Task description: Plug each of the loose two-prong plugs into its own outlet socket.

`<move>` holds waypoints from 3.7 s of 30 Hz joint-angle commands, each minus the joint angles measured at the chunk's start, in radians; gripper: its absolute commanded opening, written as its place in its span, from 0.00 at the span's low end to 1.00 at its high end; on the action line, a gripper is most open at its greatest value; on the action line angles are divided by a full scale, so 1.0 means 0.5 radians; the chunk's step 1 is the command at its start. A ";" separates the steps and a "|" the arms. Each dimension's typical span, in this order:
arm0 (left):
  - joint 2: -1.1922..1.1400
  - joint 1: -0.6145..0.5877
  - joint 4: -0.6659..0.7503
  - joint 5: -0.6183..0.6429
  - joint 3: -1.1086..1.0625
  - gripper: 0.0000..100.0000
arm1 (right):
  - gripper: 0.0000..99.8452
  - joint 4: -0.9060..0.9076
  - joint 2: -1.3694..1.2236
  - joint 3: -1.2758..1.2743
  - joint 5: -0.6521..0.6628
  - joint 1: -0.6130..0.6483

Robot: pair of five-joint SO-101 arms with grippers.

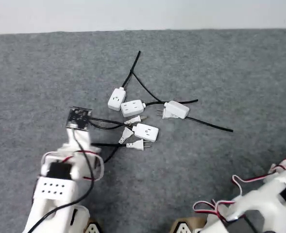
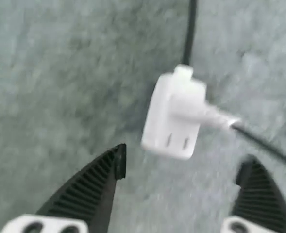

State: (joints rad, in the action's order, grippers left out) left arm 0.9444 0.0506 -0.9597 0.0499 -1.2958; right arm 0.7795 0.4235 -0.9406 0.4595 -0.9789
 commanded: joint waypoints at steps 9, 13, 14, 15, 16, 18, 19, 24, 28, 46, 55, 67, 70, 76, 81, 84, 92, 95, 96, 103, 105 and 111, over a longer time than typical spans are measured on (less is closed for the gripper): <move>-0.175 0.706 0.347 1.037 0.379 0.32 | 0.36 0.916 0.450 0.104 -0.651 1.131; -0.749 0.798 0.399 1.246 0.692 0.32 | 0.35 0.606 0.434 -0.110 -0.721 1.413; -0.921 0.813 0.396 1.307 0.790 0.32 | 0.33 0.496 0.419 -0.184 -0.718 1.428; -1.096 0.829 0.396 1.359 0.885 0.32 | 0.30 0.404 0.400 -0.245 -0.712 1.438; -1.264 0.841 0.396 1.409 0.980 0.32 | 0.28 0.339 0.382 -0.292 -0.669 1.438; -1.568 0.856 0.393 1.488 1.162 0.32 | 0.25 0.308 0.336 -0.316 -0.549 1.438; -1.703 0.862 0.387 1.519 1.250 0.32 | 0.25 0.302 0.311 -0.316 -0.525 1.438; -2.038 0.884 0.203 1.669 1.527 0.38 | 0.27 0.244 0.173 -0.267 -0.525 1.441; -2.114 0.878 0.218 1.728 1.545 0.39 | 0.27 0.247 0.011 -0.172 -0.509 1.441; -2.587 0.801 0.018 1.734 2.168 0.37 | 0.27 0.302 -0.293 0.015 -0.430 1.484; -3.026 0.841 -0.445 1.433 2.779 0.02 | 0.27 0.290 -0.293 0.015 -0.420 1.487; -2.915 0.856 -0.466 1.375 2.656 0.01 | 0.27 0.250 -0.293 0.006 -0.420 1.487; -2.716 0.856 -0.338 1.341 2.499 0.02 | 0.27 0.250 -0.293 0.000 -0.420 1.530; -2.234 0.786 -0.052 1.516 2.159 0.15 | 0.27 0.247 -0.293 -0.018 -0.420 1.564; -2.308 0.635 0.169 1.890 2.033 0.43 | 0.27 0.256 -0.293 -0.021 -0.347 1.573; -2.458 0.641 0.147 1.949 2.119 0.46 | 0.27 0.256 -0.293 -0.021 -0.328 1.573; -2.848 0.749 -0.255 2.074 2.527 0.44 | 0.27 0.259 -0.293 -0.021 -0.239 1.576; -2.949 0.736 -0.420 2.074 2.662 0.44 | 0.27 0.259 -0.293 -0.021 -0.233 1.576; -2.977 0.733 -0.470 2.074 2.702 0.44 | 0.27 0.259 -0.293 -0.021 -0.230 1.576; -3.007 0.896 -0.549 1.829 2.739 0.44 | 0.27 0.262 -0.293 -0.021 -0.227 1.616; -3.007 0.890 -0.537 1.866 2.742 0.44 | 0.27 0.262 -0.293 -0.021 -0.227 1.616; -3.010 0.755 -0.500 1.955 2.748 0.44 | 0.27 0.262 -0.293 -0.021 -0.227 1.616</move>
State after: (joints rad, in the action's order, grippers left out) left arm -0.5700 0.4557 -1.2221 1.0042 0.0591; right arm 0.9175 0.2793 -0.9881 0.3353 -0.1872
